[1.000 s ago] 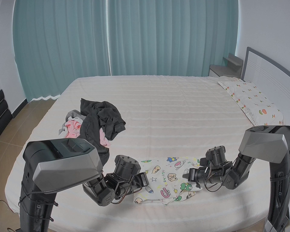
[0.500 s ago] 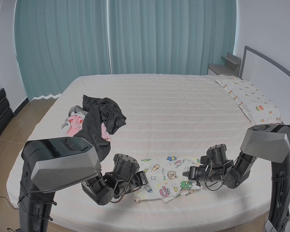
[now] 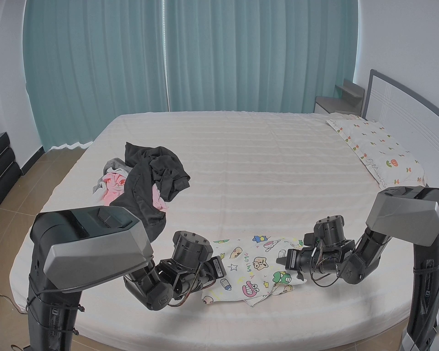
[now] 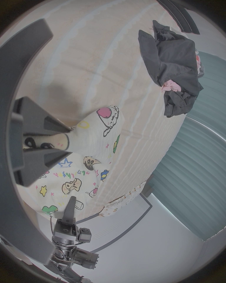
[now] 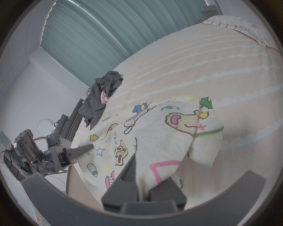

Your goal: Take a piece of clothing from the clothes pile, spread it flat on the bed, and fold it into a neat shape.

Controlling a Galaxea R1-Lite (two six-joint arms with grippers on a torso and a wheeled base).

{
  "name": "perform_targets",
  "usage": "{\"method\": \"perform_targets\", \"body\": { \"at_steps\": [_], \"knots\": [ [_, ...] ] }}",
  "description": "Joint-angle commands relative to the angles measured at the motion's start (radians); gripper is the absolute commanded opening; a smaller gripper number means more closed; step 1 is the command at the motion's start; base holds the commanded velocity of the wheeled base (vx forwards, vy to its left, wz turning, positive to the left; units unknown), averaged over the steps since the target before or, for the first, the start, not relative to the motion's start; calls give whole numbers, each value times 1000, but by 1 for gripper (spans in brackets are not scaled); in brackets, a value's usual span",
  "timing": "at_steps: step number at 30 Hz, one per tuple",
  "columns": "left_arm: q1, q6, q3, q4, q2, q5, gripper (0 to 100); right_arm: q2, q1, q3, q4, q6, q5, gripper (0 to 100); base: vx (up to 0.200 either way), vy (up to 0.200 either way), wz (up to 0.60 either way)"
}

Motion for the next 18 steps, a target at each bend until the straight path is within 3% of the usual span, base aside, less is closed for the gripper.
{"method": "perform_targets", "body": {
  "at_steps": [1,18],
  "knots": [
    [-6,-2,7,0,-19,-1,0,-22,0,10,0,-1,-3,0,0,-200,0],
    [-19,-51,11,2,-64,-1,0,-74,-16,40,3,-1,-4,0,0,-200,0]
  ]
}}
